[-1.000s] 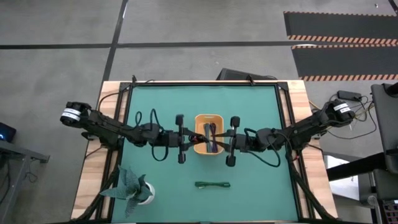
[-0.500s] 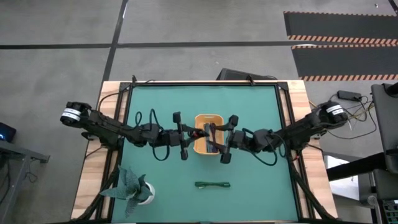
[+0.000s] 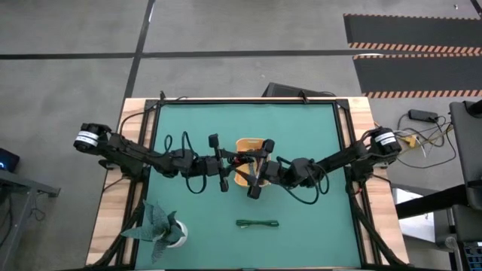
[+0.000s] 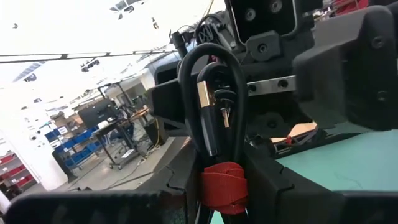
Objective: Pick and place USB-C Cables
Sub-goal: Put the black charger cable into the yellow bin
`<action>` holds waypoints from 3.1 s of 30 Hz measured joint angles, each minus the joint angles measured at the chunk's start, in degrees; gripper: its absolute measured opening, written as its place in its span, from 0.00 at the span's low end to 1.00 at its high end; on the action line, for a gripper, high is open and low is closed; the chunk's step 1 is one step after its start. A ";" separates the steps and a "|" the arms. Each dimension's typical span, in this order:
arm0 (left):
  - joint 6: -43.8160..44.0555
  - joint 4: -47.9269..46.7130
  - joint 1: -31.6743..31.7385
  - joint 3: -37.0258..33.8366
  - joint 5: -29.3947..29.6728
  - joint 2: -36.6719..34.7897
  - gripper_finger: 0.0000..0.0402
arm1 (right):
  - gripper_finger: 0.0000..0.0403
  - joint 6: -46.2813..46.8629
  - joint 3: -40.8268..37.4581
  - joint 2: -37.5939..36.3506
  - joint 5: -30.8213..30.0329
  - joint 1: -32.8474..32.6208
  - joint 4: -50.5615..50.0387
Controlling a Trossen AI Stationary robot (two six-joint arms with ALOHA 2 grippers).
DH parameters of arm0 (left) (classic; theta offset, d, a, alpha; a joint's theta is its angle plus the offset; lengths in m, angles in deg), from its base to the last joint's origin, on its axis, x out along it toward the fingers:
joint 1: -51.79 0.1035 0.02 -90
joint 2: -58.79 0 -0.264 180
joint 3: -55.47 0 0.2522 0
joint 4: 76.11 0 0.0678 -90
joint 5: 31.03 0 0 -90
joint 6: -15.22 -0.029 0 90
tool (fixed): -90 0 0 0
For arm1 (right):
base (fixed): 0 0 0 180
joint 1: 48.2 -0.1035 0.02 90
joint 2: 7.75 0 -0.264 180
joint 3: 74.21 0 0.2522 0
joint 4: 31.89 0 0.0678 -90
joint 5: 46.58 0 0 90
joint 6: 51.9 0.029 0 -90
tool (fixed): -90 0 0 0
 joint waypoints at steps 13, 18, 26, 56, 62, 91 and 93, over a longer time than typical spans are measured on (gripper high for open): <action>0.04 -0.09 -0.04 -0.02 -0.48 0.00 0.21 | 0.25 0.98 0.13 0.09 -0.55 0.22 0.02; -0.01 -0.22 -0.06 -0.13 -0.65 0.00 0.21 | 0.09 0.89 0.11 0.01 -0.30 0.31 -0.22; 0.17 -0.13 -0.04 -0.13 -0.50 0.00 0.22 | 0.09 1.18 0.11 -0.18 -0.15 0.37 -0.33; 0.26 -4.68 0.35 -12.21 9.41 -18.55 0.57 | 0.08 34.28 28.87 -9.29 -2.73 5.36 -80.03; -0.66 -4.69 0.37 -13.14 11.04 -24.36 0.57 | 0.09 48.50 43.71 -2.57 -0.39 9.20 -104.47; -3.37 -4.59 0.24 -14.31 10.95 -28.40 0.57 | 0.10 82.93 64.41 23.33 33.25 24.43 -139.80; -3.60 -4.58 0.24 -14.48 10.94 -28.56 0.57 | 0.10 83.75 64.41 24.27 33.24 24.59 -139.41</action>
